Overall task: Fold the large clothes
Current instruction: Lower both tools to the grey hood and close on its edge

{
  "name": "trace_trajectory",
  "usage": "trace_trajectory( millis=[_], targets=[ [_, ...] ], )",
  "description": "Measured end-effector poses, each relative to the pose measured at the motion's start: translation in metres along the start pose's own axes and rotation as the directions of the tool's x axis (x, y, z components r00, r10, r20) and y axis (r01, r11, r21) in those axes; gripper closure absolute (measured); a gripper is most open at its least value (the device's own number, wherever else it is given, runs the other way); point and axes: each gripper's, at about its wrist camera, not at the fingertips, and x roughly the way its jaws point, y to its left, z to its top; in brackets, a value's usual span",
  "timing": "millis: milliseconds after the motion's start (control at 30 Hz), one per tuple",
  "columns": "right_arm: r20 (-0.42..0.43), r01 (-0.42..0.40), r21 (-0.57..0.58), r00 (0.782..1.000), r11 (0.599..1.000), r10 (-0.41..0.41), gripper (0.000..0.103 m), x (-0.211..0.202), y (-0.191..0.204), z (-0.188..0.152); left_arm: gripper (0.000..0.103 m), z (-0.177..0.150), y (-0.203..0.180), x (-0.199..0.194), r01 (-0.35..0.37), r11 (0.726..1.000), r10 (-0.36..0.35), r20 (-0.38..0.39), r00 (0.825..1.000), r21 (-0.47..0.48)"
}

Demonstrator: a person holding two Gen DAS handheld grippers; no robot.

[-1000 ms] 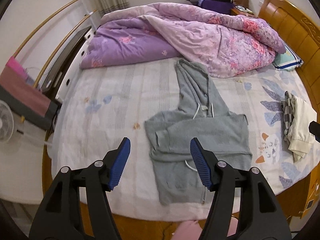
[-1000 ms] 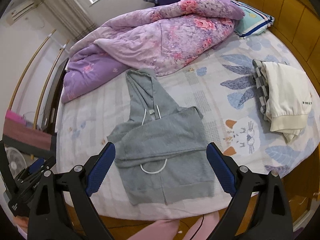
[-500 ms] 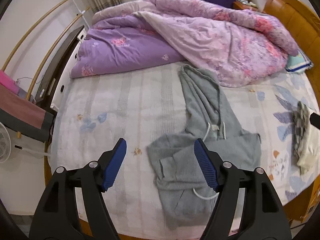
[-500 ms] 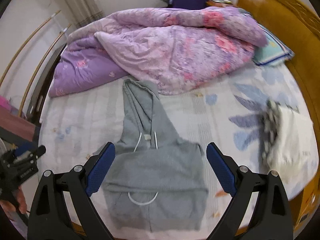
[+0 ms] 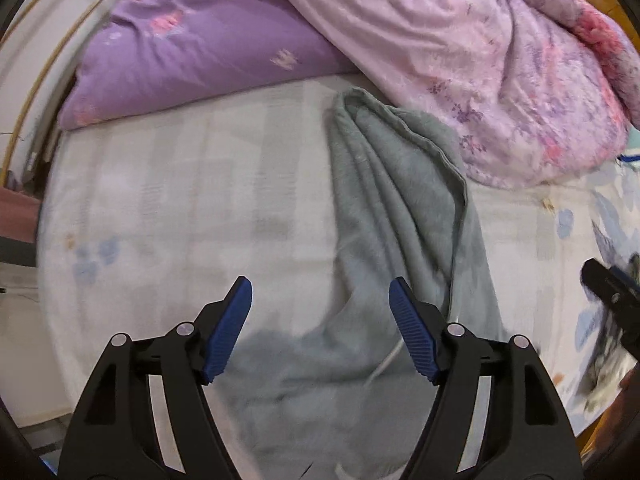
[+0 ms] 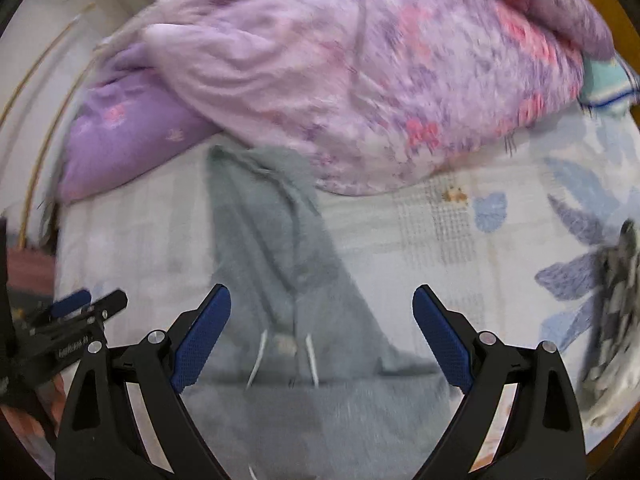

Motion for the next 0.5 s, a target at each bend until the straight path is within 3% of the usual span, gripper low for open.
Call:
trace_trajectory(
  millis=[200, 333, 433, 500],
  targets=[
    [0.066, 0.010, 0.020, 0.998, 1.000, -0.012, 0.017, 0.086, -0.004, 0.019, 0.032, 0.037, -0.015, 0.087, 0.012, 0.997, -0.009, 0.039, 0.999, -0.073],
    [0.085, 0.020, -0.036, 0.996, 0.999, -0.017, 0.022, 0.129, 0.004, 0.023, 0.032, 0.057, -0.014, 0.133, -0.033, 0.992, 0.042, 0.081, 0.996, -0.120],
    [0.091, 0.050, -0.087, 0.995, 0.995, -0.042, 0.033, 0.157, 0.013, 0.026, 0.032, 0.070, -0.008, 0.155, -0.026, 0.987, 0.042, 0.100, 0.994, -0.161],
    [0.039, 0.056, -0.118, 0.998, 0.991, -0.051, 0.039, 0.178, 0.016, 0.027, 0.032, 0.078, -0.005, 0.170, -0.005, 0.985, 0.023, 0.104, 0.994, -0.170]
  ],
)
